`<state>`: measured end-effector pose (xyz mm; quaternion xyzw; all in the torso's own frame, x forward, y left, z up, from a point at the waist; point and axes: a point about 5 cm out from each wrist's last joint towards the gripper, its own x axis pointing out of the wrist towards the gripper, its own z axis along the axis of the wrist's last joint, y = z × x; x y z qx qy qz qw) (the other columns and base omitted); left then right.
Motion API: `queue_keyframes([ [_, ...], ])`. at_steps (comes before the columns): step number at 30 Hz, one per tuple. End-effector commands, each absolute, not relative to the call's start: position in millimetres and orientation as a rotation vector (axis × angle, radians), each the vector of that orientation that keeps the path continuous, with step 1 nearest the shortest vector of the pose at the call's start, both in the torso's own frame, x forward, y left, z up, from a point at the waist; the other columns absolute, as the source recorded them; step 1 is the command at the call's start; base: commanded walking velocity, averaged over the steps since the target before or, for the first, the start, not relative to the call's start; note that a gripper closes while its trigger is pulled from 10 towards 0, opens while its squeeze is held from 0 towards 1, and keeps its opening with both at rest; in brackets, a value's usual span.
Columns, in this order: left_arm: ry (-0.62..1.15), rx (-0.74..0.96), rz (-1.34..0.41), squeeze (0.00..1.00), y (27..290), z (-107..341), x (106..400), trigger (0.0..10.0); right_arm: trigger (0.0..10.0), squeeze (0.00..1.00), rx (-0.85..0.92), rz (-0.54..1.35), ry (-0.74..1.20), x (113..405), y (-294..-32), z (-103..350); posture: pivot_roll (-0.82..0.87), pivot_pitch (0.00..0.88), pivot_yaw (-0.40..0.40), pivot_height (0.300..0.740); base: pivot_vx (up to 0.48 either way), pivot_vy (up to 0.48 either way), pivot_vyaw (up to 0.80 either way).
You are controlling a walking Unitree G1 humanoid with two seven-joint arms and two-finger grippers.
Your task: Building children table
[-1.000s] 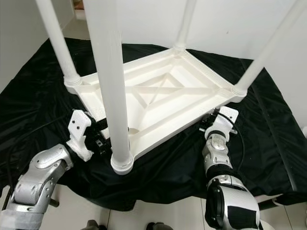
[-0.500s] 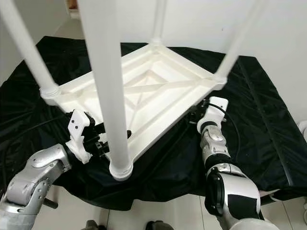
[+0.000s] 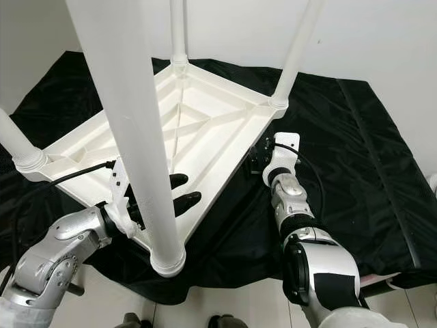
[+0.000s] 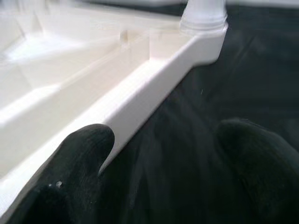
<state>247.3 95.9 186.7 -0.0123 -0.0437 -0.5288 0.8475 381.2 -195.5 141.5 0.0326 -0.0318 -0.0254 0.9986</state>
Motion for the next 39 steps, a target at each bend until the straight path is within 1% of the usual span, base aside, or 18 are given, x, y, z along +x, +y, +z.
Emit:
queue_keyframes([
  [1, -0.097, -0.001, -1.272, 0.0, 92, 185, 241, 10.0, 10.0, 0.0, 0.095, -0.092, -0.104, 374, -209, 139, 0.03, 0.127, -0.028, 0.74, 0.0, 0.0, 0.0],
  [3, -0.105, 0.016, -1.249, 0.0, 95, 186, 244, 10.0, 10.0, 0.0, 0.159, -0.045, -0.149, 368, -212, 139, 0.03, 0.126, -0.029, 0.74, 0.0, 0.0, 0.0],
  [4, -0.105, 0.016, -1.249, 0.0, 95, 186, 244, 10.0, 10.0, 0.0, 0.159, -0.045, -0.149, 368, -212, 139, 0.03, 0.126, -0.029, 0.74, 0.0, 0.0, 0.0],
  [8, -0.095, 0.031, -1.231, 0.0, 101, 185, 248, 10.0, 10.0, 0.0, 0.137, 0.116, -0.216, 353, -208, 140, 0.02, 0.122, -0.025, 0.74, 0.0, 0.0, 0.0],
  [10, -0.082, 0.052, -1.224, 0.0, 107, 184, 250, 10.0, 10.0, 0.0, 0.115, 0.248, -0.24, 339, -203, 142, 0.02, 0.119, -0.026, 0.74, 0.0, 0.0, 0.0],
  [12, -0.082, 0.052, -1.224, 0.0, 107, 184, 250, 10.0, 10.0, 0.0, 0.115, 0.248, -0.24, 339, -203, 142, 0.02, 0.119, -0.026, 0.74, 0.0, 0.0, 0.0],
  [14, -0.062, 0.104, -1.234, 0.0, 114, 181, 249, 10.0, 10.0, 0.0, 0.049, 0.372, -0.251, 320, -200, 143, 0.02, 0.116, -0.032, 0.74, 0.0, 0.0, 0.0],
  [15, -0.062, 0.104, -1.234, 0.0, 114, 181, 249, 10.0, 10.0, 0.0, 0.049, 0.372, -0.251, 320, -200, 143, 0.02, 0.116, -0.032, 0.74, 0.0, 0.0, 0.0],
  [17, -0.026, 0.155, -1.262, 0.0, 120, 176, 246, 10.0, 10.0, 0.0, -0.016, 0.506, -0.253, 298, -198, 145, 0.02, 0.116, -0.032, 0.74, 0.0, 0.0, 0.0],
  [18, -0.026, 0.155, -1.262, 0.0, 120, 176, 246, 10.0, 10.0, 0.0, -0.016, 0.506, -0.253, 298, -198, 145, 0.02, 0.116, -0.032, 0.74, 0.0, 0.0, 0.0],
  [20, 0.003, 0.184, -1.292, 0.0, 125, 172, 241, 10.0, 10.0, 0.0, -0.024, 0.654, -0.236, 279, -193, 147, 0.02, 0.113, -0.033, 0.74, 0.0, 0.0, 0.0],
  [24, 0.008, 0.191, -1.3, 0.0, 126, 171, 239, 10.0, 10.0, 0.0, -0.028, 0.708, -0.228, 272, -191, 148, 0.02, 0.113, -0.033, 0.74, 0.0, 0.0, 0.0],
  [27, 0.042, 0.257, -1.328, 0.0, 139, 170, 234, 10.0, 10.0, 0.0, -0.081, 1.022, -0.133, 231, -183, 149, 0.02, 0.107, -0.034, 0.74, 0.0, 0.0, 0.0],
  [28, 0.042, 0.257, -1.328, 0.0, 139, 170, 234, 10.0, 10.0, 0.0, -0.081, 1.022, -0.133, 231, -183, 149, 0.02, 0.107, -0.034, 0.74, 0.0, 0.0, 0.0],
  [29, 0.055, 0.276, -1.35, 0.0, 143, 170, 231, 10.0, 10.0, 0.0, -0.077, 1.098, -0.102, 221, -181, 151, 0.02, 0.107, -0.034, 0.74, 0.0, 0.0, 0.0],
  [34, 0.077, 0.297, -1.383, 0.0, 147, 171, 227, 10.0, 10.0, 0.0, -0.074, 1.166, -0.071, 212, -180, 154, 0.02, 0.103, -0.032, 0.74, 0.0, 0.0, 0.0],
  [36, 0.165, 0.373, -1.484, 0.0, 161, 168, 213, 10.0, 10.0, 0.0, -0.093, 1.333, -0.026, 195, -170, 160, 0.02, 0.101, -0.033, 0.74, 0.0, 0.0, 0.0],
  [39, 0.186, 0.394, -1.503, 0.0, 163, 166, 210, 10.0, 10.0, 0.0, -0.099, 1.36, -0.019, 193, -168, 160, 0.02, 0.101, -0.032, 0.74, 0.0, 0.0, 0.0],
])
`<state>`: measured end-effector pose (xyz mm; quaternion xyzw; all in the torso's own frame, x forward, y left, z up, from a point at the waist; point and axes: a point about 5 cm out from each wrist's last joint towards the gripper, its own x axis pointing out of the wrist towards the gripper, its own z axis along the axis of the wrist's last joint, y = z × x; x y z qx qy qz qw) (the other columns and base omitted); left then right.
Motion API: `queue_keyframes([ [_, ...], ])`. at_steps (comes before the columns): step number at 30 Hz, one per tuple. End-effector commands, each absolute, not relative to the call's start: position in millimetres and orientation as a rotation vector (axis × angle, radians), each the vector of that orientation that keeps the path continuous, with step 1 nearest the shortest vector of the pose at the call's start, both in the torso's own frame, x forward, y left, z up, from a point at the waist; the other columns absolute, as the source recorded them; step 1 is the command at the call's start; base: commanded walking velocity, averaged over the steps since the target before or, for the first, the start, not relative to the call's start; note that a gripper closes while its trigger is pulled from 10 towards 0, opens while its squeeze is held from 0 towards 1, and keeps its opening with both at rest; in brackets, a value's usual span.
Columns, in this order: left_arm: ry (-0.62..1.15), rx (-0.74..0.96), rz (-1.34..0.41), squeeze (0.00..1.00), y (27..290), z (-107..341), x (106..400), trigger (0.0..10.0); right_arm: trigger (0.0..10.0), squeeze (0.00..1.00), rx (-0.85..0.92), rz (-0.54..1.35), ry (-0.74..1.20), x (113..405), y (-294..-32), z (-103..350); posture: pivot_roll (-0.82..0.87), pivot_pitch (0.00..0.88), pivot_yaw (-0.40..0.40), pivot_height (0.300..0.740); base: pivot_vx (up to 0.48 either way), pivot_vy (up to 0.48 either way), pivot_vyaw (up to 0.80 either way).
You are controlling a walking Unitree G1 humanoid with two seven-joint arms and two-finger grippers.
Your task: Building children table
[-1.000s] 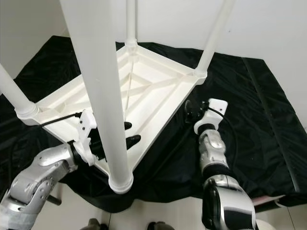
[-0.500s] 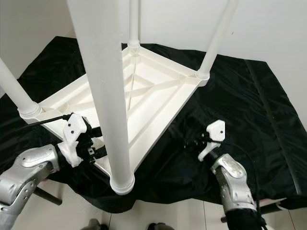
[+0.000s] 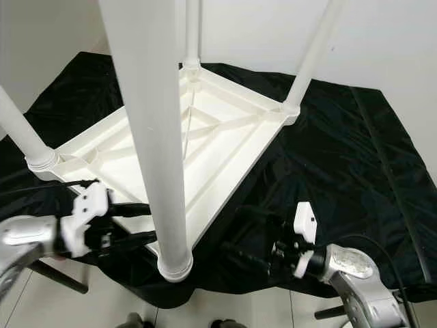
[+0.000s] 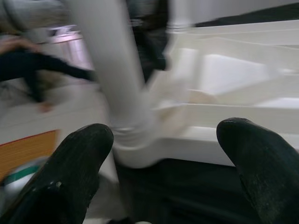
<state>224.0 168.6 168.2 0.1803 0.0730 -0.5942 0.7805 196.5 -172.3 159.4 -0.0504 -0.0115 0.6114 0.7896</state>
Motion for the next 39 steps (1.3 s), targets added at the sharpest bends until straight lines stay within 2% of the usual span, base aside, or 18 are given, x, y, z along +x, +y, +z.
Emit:
queue_keyframes([
  [1, 0.186, 0.394, -1.503, 0.0, 163, 166, 210, 10.0, 10.0, 0.0, -0.099, 1.36, -0.019, 193, -168, 160, 0.02, 0.101, -0.032, 0.74, 0.0, 0.0, 0.0],
  [4, 0.242, 0.494, -1.544, 0.0, 168, 155, 208, 10.0, 10.0, 0.0, -0.112, 1.406, -0.012, 191, -164, 164, 0.03, 0.105, -0.029, 0.74, 0.0, 0.0, 0.0],
  [7, 0.254, 0.515, -1.549, 0.0, 169, 153, 208, 10.0, 10.0, 0.0, -0.115, 1.411, -0.013, 192, -163, 165, 0.03, 0.105, -0.027, 0.74, 0.0, 0.0, 0.0],
  [11, 0.279, 0.61, -1.518, 0.0, 166, 139, 213, 10.0, 10.0, 0.0, -0.129, 1.413, -0.025, 195, -160, 167, 0.03, 0.106, -0.026, 0.74, 0.0, 0.0, 0.0],
  [16, 0.253, 0.696, -1.356, 0.0, 152, 123, 238, 10.0, 10.0, 0.0, -0.128, 1.465, -0.057, 196, -145, 170, 0.02, 0.114, -0.019, 0.74, 0.0, 0.0, 0.0],
  [24, 0.186, 0.656, -1.196, 0.0, 136, 124, 267, 10.0, 10.0, 0.0, -0.134, 1.492, -0.067, 204, -131, 167, 0.02, 0.117, -0.008, 0.74, 0.0, 0.0, 0.0],
  [28, 0.15, 0.649, -1.126, 0.0, 127, 127, 283, 10.0, 10.0, 0.0, -0.163, 1.363, -0.075, 227, -120, 155, 0.02, 0.119, -0.007, 0.74, 0.0, 0.0, 0.0],
  [34, 0.131, 0.659, -1.116, 0.0, 125, 130, 288, 10.0, 10.0, 0.0, -0.167, 1.245, -0.097, 242, -114, 149, 0.03, 0.124, -0.005, 0.74, 0.0, 0.0, 0.0],
  [37, 0.111, 0.671, -1.122, 0.0, 128, 135, 290, 10.0, 10.0, 0.0, -0.161, 1.168, -0.115, 250, -116, 148, 0.03, 0.126, -0.002, 0.74, 0.0, 0.0, 0.0],
  [38, 0.097, 0.662, -1.133, 0.0, 134, 142, 290, 10.0, 10.0, 0.0, -0.157, 1.076, -0.129, 259, -126, 150, 0.03, 0.129, 0.0, 0.74, 0.0, 0.0, 0.0],
  [39, 0.097, 0.662, -1.133, 0.0, 134, 142, 290, 10.0, 10.0, 0.0, -0.157, 1.076, -0.129, 259, -126, 150, 0.03, 0.129, 0.0, 0.74, 0.0, 0.0, 0.0],
])
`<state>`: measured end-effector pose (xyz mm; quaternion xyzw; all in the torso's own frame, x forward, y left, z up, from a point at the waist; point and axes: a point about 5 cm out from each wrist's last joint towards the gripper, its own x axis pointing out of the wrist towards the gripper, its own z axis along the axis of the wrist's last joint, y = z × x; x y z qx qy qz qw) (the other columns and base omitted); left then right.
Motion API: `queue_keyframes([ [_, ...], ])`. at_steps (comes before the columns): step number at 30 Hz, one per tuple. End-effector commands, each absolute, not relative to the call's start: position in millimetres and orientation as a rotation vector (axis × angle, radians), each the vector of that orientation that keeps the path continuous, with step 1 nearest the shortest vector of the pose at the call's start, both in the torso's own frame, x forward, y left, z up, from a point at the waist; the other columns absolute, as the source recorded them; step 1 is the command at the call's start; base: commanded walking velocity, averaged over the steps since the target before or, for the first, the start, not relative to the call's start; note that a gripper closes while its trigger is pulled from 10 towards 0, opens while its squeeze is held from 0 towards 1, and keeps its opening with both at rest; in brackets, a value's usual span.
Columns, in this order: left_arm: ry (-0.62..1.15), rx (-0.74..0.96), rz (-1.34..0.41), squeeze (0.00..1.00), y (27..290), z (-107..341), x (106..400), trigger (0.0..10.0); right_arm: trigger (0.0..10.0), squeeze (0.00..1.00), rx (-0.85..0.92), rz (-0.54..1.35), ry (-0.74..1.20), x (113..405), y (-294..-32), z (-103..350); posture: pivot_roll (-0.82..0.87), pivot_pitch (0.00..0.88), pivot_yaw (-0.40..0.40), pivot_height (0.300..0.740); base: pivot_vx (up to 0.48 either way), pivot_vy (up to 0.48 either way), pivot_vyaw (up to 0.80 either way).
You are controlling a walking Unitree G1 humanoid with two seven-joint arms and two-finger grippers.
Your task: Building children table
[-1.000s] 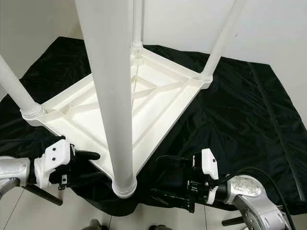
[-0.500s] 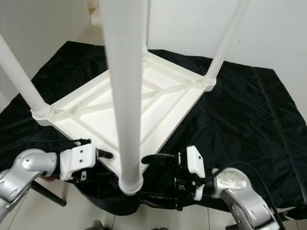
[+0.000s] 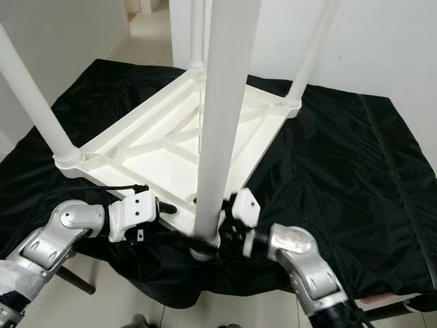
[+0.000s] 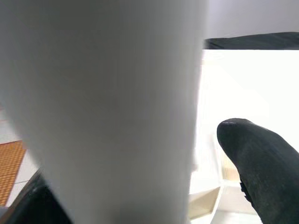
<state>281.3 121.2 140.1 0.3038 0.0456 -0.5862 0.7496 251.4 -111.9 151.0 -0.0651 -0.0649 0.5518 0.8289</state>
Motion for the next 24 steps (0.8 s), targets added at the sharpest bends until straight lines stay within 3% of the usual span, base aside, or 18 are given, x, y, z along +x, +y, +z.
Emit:
queue_keyframes([
  [1, 0.093, 0.658, -1.14, 0.0, 137, 144, 291, 10.0, 10.0, 0.0, -0.155, 1.041, -0.134, 263, -131, 151, 0.03, 0.129, 0.0, 0.74, 0.0, 0.0, 0.0],
  [8, 0.018, 0.547, -1.176, 0.0, 141, 175, 298, 10.0, 10.0, 0.0, -0.18, 0.85, -0.14, 284, -170, 157, 0.02, 0.129, -0.003, 0.74, 0.0, 0.0, 0.0],
  [24, 0.004, 0.518, -1.223, 0.0, 135, 179, 298, 10.0, 10.0, 0.0, -0.193, 0.848, -0.11, 266, -195, 149, 0.0, 0.13, 0.001, 0.74, 0.0, 0.0, 0.0],
])
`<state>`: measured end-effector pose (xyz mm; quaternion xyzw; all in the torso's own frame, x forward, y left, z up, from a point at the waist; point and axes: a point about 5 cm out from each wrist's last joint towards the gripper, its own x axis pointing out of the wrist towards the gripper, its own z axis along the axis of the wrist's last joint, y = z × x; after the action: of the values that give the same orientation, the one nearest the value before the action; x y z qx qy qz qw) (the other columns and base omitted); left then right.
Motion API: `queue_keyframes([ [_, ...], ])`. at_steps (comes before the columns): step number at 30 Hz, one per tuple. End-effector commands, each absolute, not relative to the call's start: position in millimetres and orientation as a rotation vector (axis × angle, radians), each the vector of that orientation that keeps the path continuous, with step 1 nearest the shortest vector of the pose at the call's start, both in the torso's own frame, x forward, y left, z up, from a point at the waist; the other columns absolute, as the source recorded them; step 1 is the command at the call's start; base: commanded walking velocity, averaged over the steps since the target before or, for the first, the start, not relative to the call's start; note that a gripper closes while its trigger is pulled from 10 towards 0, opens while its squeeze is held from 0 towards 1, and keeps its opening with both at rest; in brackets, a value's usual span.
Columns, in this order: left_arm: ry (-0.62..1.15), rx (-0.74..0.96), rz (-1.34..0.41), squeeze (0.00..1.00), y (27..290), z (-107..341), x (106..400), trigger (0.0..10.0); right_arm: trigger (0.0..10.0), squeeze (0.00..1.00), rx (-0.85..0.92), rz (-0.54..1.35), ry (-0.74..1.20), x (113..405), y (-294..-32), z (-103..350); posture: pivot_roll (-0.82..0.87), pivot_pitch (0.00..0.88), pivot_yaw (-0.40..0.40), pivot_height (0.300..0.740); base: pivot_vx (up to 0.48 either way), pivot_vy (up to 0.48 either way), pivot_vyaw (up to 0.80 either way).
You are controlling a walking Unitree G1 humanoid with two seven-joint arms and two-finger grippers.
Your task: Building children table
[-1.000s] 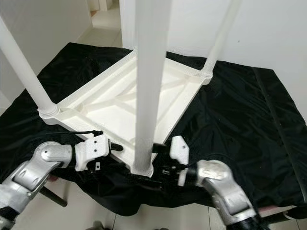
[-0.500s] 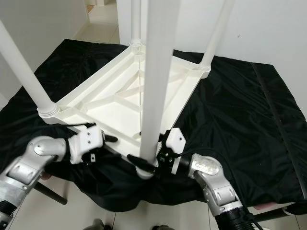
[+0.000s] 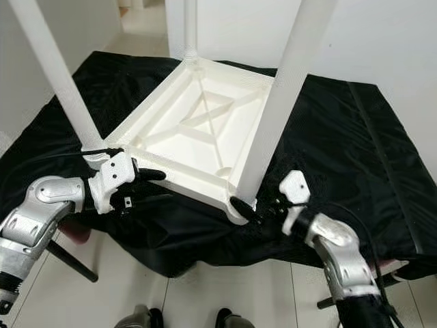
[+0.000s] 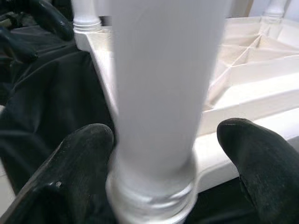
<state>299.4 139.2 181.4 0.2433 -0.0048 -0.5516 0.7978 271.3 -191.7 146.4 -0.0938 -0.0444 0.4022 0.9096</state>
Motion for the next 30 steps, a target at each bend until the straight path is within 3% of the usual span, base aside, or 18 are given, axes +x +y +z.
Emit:
queue_keyframes([
  [1, 0.004, 0.518, -1.223, 0.0, 135, 179, 298, 10.0, 10.0, 0.0, -0.193, 0.848, -0.11, 266, -195, 149, 0.0, 0.13, 0.001, 0.74, 0.0, 0.0, 0.0],
  [16, -0.015, 0.502, -1.193, 0.0, 129, 182, 304, 10.0, 10.0, 0.0, -0.126, 0.748, -0.208, 262, -211, 163, 0.0, 0.134, 0.003, 0.74, 0.0, 0.0, 0.0],
  [21, -0.039, 0.476, -1.12, 0.0, 130, 186, 308, 10.0, 10.0, 0.0, -0.032, 0.676, -0.286, 251, -212, 172, 0.0, 0.132, -0.001, 0.74, 0.0, 0.0, 0.0],
  [30, -0.041, 0.466, -1.135, 0.0, 129, 186, 307, 10.0, 10.0, 0.0, -0.053, 0.686, -0.283, 248, -210, 175, 0.0, 0.131, 0.006, 0.74, 0.0, 0.0, 0.0],
])
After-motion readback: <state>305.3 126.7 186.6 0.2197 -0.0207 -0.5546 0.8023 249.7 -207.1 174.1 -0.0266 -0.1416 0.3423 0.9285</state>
